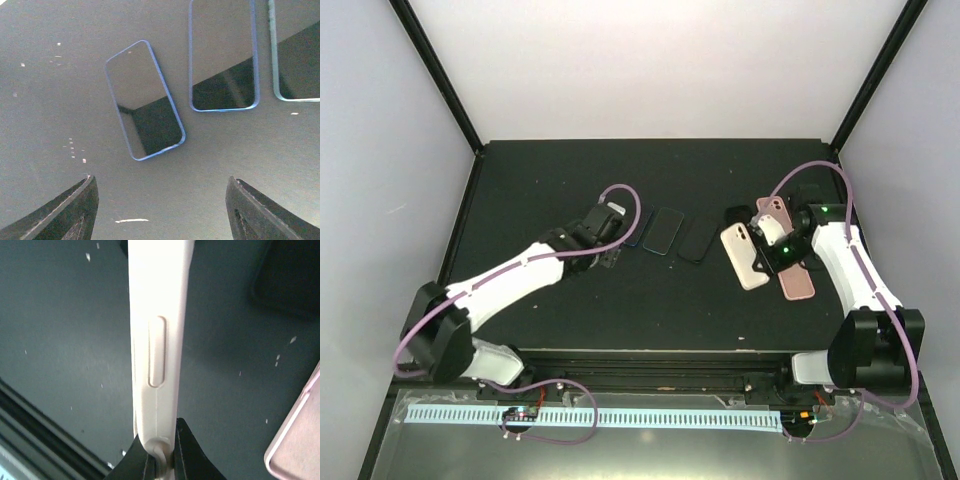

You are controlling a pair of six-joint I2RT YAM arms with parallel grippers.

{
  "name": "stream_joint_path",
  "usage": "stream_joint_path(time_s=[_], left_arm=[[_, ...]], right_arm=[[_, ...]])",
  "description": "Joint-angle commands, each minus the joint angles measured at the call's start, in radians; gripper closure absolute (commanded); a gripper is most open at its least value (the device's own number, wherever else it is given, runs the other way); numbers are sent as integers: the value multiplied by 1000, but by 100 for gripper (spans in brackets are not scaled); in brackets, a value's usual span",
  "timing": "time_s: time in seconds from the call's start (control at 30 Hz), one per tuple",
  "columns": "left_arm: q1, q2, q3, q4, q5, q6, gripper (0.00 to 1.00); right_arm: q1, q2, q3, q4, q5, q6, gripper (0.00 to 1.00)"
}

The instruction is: Take the phone out of the phone case

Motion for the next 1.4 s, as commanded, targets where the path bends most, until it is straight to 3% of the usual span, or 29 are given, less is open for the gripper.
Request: stream_joint_path(time_s=[0.0, 0.17, 0.23, 0.27, 0.43, 0.77, 0.93, 1.13, 1.37], left_arm=[[4, -141, -58, 57, 216, -77, 28], [3, -291, -127, 107, 306, -100, 20], [5, -316, -142, 100, 274, -109, 2], [7, -320, -137, 83, 273, -102, 1], [8, -336, -60, -41, 291, -69, 1], [12, -410, -69, -46, 295, -39, 1], [32, -444, -104, -18, 290, -27, 1], [60, -438, -82, -61, 307, -21, 1], [98, -454, -73, -83, 285, -14, 1]], right_arm=[[-44, 33, 12, -135, 51, -96, 99], [-112, 79, -1, -170, 35, -139, 99], [-125, 96, -17, -164, 28, -152, 99], [-130, 104, -26, -157, 27, -155, 99], [-160, 161, -66, -107, 18, -170, 97], [-260, 351, -55, -70, -7, -227, 91], [-274, 395, -57, -52, -5, -237, 76], [-297, 332, -42, -60, 36, -279, 56], [-307, 247, 52, -108, 97, -339, 53]])
